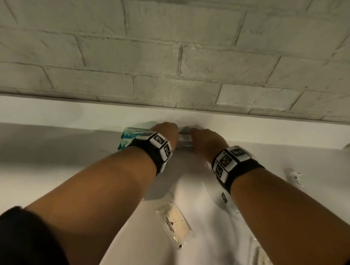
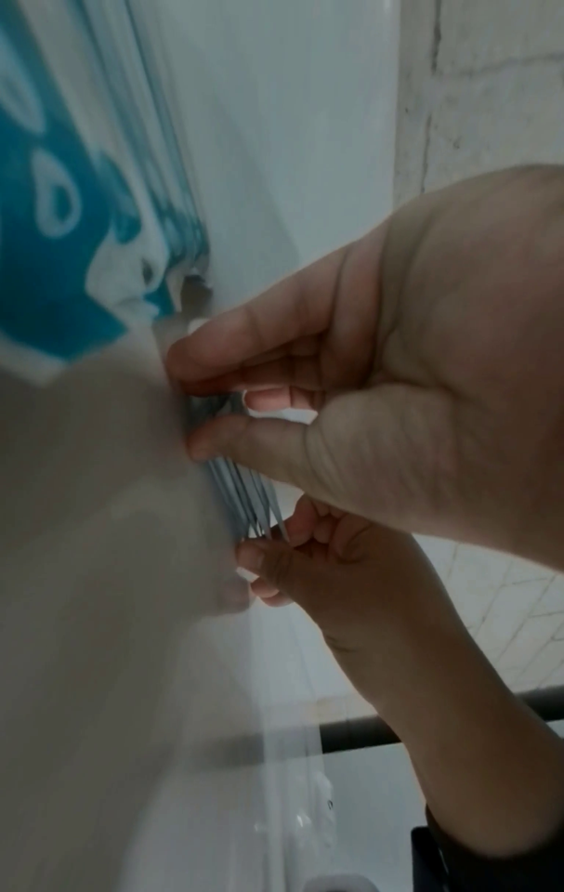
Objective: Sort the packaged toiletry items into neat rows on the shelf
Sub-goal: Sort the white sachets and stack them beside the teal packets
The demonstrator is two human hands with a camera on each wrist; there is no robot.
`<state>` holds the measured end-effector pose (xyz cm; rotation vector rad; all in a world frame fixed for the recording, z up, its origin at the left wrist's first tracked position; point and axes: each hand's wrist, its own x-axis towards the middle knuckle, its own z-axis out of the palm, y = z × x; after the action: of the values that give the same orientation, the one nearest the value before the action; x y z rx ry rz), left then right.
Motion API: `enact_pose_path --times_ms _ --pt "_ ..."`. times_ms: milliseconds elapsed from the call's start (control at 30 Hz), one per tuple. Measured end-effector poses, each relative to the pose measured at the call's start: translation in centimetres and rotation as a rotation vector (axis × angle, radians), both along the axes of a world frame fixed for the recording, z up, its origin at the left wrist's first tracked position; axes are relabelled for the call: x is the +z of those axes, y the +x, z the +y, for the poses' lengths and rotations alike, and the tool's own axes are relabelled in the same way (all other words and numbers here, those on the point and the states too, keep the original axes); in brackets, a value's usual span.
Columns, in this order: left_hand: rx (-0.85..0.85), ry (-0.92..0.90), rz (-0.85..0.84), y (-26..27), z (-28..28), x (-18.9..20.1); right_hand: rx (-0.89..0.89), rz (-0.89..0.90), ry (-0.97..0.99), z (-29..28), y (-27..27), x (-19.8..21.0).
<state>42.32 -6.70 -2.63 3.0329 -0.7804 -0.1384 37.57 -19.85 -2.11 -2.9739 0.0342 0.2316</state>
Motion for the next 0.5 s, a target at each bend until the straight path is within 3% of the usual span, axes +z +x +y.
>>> enact_pose_path --times_ms 167,333,433,500 --pt "0.035 -0.066 0.027 0.7 0.1 -0.1 -0.011 -0.028 0.051 -0.3 0.7 -0.2" --pt "0.170 -0.083 0.236 1.6 1.1 -0.7 -0.069 0.011 0.083 -0.8 0.3 -0.2" --pt "0.354 -0.317 0.389 2.2 1.5 0.7 -0.171 0.008 0.341 -2.5 0.1 -0.4" --pt "0.451 -0.464 0.536 2.3 2.0 1.7 -0.366 0.044 0.620 -4.0 0.2 -0.9"
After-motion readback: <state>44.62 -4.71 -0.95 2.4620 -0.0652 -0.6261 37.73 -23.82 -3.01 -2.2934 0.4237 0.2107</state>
